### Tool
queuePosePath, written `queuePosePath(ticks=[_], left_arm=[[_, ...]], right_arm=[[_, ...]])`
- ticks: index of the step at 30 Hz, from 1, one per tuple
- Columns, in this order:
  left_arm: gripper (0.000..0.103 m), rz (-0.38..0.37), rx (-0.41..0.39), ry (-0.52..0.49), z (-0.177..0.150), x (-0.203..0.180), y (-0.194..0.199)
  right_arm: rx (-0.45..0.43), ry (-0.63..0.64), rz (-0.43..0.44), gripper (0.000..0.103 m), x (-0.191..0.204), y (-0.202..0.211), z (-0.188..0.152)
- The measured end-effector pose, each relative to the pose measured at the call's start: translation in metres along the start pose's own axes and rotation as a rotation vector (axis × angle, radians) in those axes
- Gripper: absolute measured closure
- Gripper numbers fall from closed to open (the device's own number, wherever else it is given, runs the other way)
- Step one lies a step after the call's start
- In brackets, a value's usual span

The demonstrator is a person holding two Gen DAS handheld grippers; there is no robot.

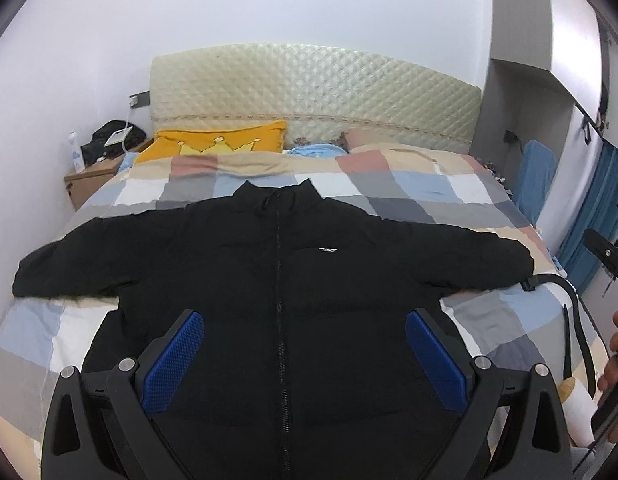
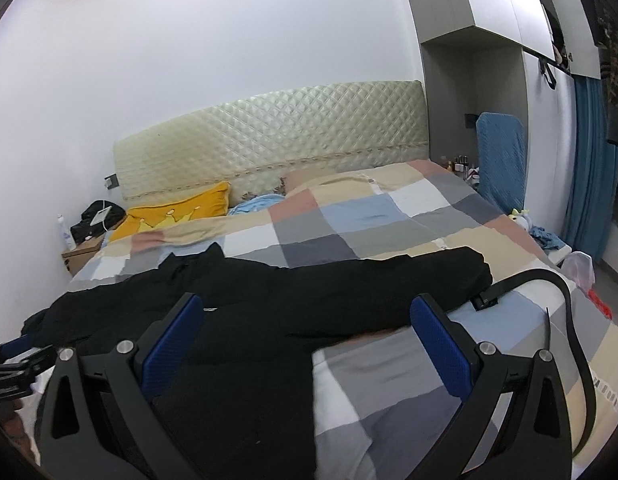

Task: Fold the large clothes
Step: 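Move the right tool to the jacket sleeve cuff and grasp it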

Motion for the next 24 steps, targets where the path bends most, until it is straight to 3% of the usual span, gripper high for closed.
queuePosePath(ticks=[10,14,18,22,24], left_arm=[[0.001,0.055,-0.02,0.046,-0.024,0.025,-0.007],[0.001,0.062,-0.038,0.068,-0.025,0.031,-0.008],[0.001,0.084,-0.04,0.072,-0.027,0.032,-0.014],[0.001,0.099,-0.027,0.094,-0.031,0.036,-0.025],[0.001,0.093,-0.02,0.101,-0.034,0.039,-0.032]], right_arm=[[-0.062,0.031,-0.065,0.0,-0.041,-0.071,0.013],[-0.034,0.014,-0.08,0.0,-0.064,-0.106,0.013],[0.021,-0.064,-0.074,0.0,-0.102,-0.137,0.002],[0.088,-0.191,-0.043,0.001,-0.17,-0.169,-0.005],[0.09,-0.23,-0.059,0.008,-0.198,-0.175,-0.006]])
Point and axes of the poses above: each gripper's, at about its wrist camera, not at the fingertips, and y roughly against the way its jaws point, x to its left, z to its top, the point moved 5 cm from there along -y, roughly the way its jaws point, and after that the axes turned 4 degrees about -y, right-handed, at the moved point
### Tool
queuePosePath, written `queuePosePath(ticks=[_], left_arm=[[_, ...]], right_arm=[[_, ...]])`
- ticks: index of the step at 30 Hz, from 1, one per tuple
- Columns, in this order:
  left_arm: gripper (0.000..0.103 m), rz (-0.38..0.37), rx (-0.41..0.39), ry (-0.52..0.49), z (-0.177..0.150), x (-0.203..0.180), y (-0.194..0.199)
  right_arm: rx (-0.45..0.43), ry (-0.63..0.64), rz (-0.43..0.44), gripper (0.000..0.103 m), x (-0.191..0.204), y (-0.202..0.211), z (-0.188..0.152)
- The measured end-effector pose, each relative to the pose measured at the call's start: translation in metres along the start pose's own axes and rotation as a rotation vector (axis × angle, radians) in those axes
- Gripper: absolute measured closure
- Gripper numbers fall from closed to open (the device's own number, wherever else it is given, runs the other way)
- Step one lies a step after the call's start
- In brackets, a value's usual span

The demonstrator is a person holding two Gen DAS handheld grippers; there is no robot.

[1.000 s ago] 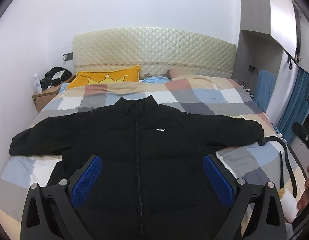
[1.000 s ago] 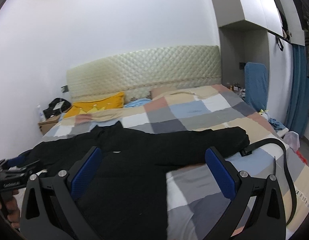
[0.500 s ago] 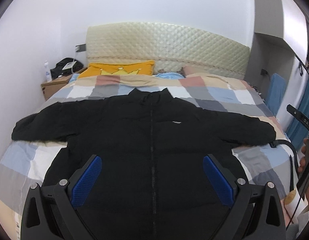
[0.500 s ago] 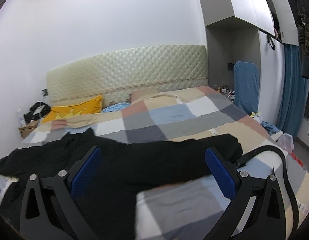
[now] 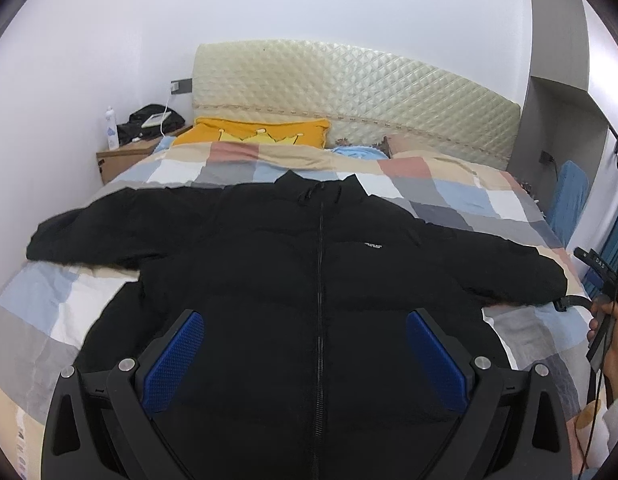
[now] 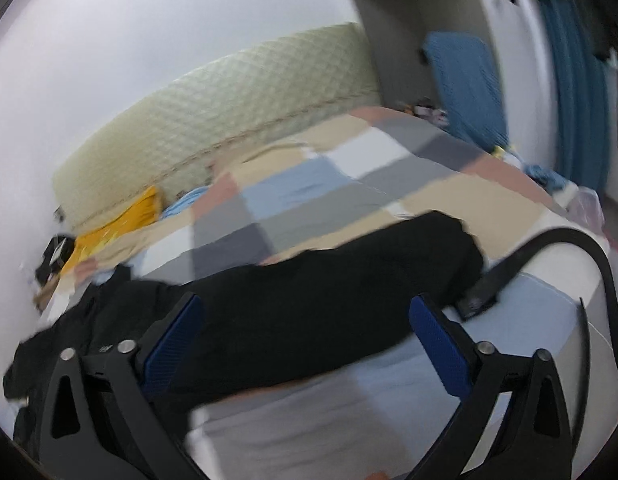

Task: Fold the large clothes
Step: 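Move the right tool to the jacket sleeve cuff and grasp it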

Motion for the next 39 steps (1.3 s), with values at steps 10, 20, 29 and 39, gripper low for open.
queuePosePath(ticks=[10,20,29,39], left_arm=[[0.001,0.036,0.109,0.059,-0.018,0.008,-0.055],[0.001,0.066,0.169,0.035,-0.026,0.005,-0.083],[0.001,0.098,0.188,0.031,-0.028,0.018,-0.095],[0.001,0.125,0.12,-0.03,-0.021,0.03,-0.078]], right_arm=[[0.195,-0.309,0.004,0.034,-0.124,-0.087,0.007],[0.253,-0.558,0.012,0.035,-0.143,-0.157,-0.024],[0.134,-0.509,-0.011,0.065,-0.141,-0.169,-0.014],[-0.018,-0.381,-0.146,0.099,-0.103,-0.115,0.031]])
Point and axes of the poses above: each gripper's, at about its wrist camera, not at the fingertips, and y roughly against the way its jaws point, x to its left, z to its top, the point moved 5 cm from there along -y, roughly the way its jaws point, and after that the axes turned 4 degrees about -y, right-handed, at the moved point
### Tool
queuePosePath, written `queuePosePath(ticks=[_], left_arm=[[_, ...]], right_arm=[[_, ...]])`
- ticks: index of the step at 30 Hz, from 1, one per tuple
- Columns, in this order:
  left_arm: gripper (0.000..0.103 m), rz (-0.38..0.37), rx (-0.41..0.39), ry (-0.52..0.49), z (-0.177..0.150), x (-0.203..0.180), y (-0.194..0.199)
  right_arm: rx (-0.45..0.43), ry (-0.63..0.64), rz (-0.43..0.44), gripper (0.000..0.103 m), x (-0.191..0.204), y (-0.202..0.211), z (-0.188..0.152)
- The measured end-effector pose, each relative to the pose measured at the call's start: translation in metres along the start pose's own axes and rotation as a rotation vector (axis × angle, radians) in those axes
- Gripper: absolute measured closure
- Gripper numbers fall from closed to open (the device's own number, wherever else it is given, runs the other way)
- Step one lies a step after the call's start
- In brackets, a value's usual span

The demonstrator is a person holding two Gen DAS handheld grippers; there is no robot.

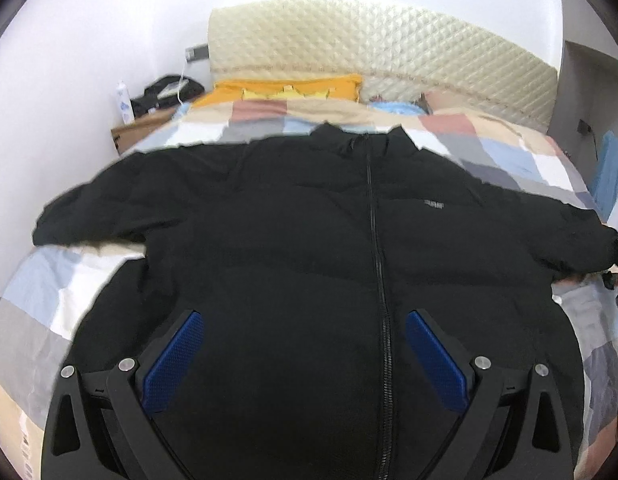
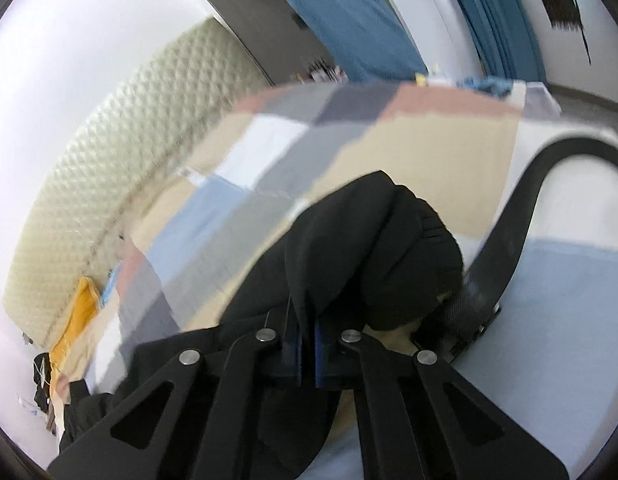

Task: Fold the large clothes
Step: 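Move the right tool to the jacket sleeve cuff and grasp it, then lift the sleeve cuff with the right tool and fold it across the jacket body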

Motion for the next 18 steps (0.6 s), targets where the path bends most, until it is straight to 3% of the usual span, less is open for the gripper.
queuePosePath(ticks=[6,10,13,18], left_arm=[[0.001,0.013,-0.075,0.009,0.005,0.022,0.039],[0.001,0.046,-0.118,0.015,0.003,0.043,0.052],[0.001,0.011,-0.117,0.038,0.004,0.053,0.055],[0.001,0.003,-0.151,0.018,0.004,0.061,0.065]], right_arm=[[-0.038,0.075,0.022,0.099,0.045,0.059,0.028],[-0.091,0.188,0.038,0.1,0.11,0.096,0.04],[-0.136,0.271,0.052,0.1,0.158,0.135,0.04],[-0.205,0.396,0.066,0.1,0.242,0.192,0.02]])
Point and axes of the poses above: each gripper's, at about its wrist camera, not at the fingertips, and y roughly against the way its jaws point, x to its left, z to its top, the point moved 5 cm from there along -y, roughly the way its jaws point, and after that the axes turned 4 degrees about -y, right-handed, at the moved point
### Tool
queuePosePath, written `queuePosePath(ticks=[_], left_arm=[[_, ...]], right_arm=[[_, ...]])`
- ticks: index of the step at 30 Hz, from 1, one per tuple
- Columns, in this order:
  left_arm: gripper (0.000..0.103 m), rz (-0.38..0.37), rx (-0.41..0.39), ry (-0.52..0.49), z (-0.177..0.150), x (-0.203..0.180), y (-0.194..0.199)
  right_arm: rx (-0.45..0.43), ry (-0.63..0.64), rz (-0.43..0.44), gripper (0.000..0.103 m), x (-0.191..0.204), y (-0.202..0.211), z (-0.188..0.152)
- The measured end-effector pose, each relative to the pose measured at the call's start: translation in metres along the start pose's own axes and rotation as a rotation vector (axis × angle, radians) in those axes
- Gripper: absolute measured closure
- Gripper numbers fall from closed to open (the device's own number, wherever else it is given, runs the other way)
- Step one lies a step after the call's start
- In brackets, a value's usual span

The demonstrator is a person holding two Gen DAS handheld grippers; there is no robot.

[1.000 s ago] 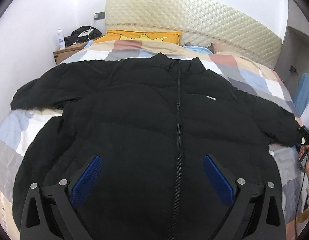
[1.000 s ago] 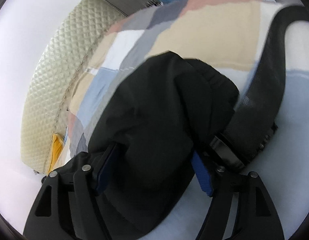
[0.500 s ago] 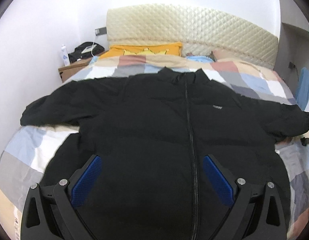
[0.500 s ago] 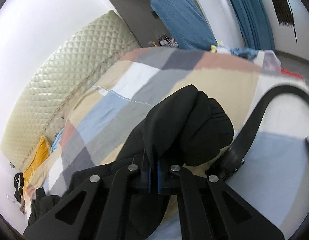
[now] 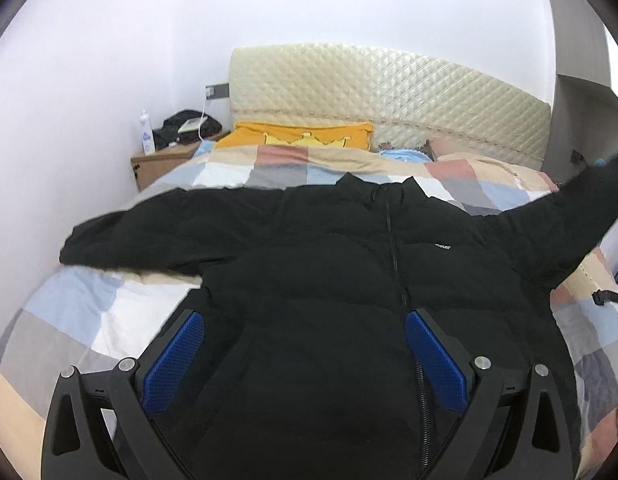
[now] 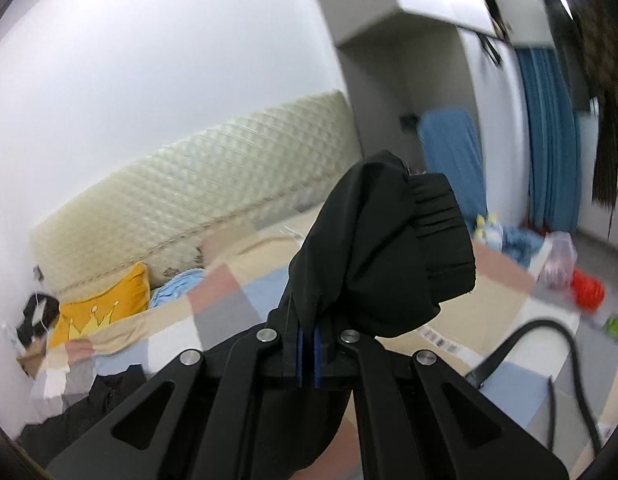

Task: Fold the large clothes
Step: 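Lift the sleeve cuff with the right tool and fold it across the jacket body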

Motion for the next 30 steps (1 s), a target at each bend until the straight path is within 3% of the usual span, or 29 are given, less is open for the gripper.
queuePosePath(ticks=[3,7,12,15,17,24,30], left_arm=[[0.001,-0.008,-0.029,-0.034,0.0,0.004,0.008],[0.001,0.086,-0.097,-0.083,0.005,0.022,0.015],[0.001,0.092,-0.084,0.002,0.005,0.057,0.008],[0.001,0.295,-0.11,-0.061,0.006,0.075,0.006],[0.001,0.329,-0.111,-0.031,0.005,0.087,0.004],[0.001,0.272,-0.178,0.163,0.009,0.12,0.015],[0.002,0.273,-0.161,0.233,-0.001,0.142,0.019]], right_arm=[[-0.037,0.177,-0.032,0.1,0.065,0.023,-0.004],[-0.073,0.328,0.003,0.1,0.144,0.049,-0.027],[-0.103,0.491,0.1,0.1,0.246,0.076,-0.079],[-0.076,0.572,0.183,0.1,0.292,0.083,-0.117],[-0.061,0.607,0.227,0.1,0.315,0.09,-0.142],[0.083,0.683,0.421,0.1,0.369,0.101,-0.264],[0.213,0.799,0.484,0.1,0.384,0.1,-0.37]])
Point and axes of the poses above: each gripper's, at about its wrist camera, not at the fingertips, and y roughly against the way its jaws point, x to its left, z to its top, the point moved 5 cm from there along -y, roughly the way its jaws point, and after that the axes turned 4 degrees about -y, right-handed, at the moved point
